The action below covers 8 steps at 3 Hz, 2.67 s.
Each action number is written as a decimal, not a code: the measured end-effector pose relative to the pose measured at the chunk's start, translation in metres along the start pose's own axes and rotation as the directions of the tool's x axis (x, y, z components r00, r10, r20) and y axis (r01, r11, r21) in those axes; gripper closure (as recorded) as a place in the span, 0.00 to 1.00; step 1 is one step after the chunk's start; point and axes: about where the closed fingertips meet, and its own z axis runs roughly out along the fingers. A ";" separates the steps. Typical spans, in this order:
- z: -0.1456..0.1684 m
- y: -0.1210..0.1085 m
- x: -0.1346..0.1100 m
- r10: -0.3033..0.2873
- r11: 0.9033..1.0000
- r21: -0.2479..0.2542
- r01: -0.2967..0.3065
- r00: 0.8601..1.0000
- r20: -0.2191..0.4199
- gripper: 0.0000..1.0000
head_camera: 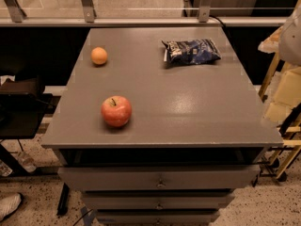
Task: Pick apple
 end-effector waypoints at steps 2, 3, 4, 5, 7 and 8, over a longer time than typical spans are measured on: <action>0.017 0.003 -0.038 -0.073 0.996 -0.052 0.078 0.993 0.093 0.00; 0.063 0.017 -0.114 -0.167 0.964 -0.151 0.217 0.943 0.287 0.00; 0.082 0.028 -0.158 -0.192 0.942 -0.182 0.283 0.896 0.400 0.00; 0.082 0.028 -0.158 -0.192 0.942 -0.182 0.283 0.896 0.401 0.00; 0.127 0.039 -0.193 -0.234 0.897 -0.237 0.374 0.855 0.463 0.00; 0.140 0.045 -0.212 -0.258 0.882 -0.230 0.412 0.829 0.497 0.00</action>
Offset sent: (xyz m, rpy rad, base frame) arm 0.0251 0.1077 -0.0276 0.2135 0.0708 0.3006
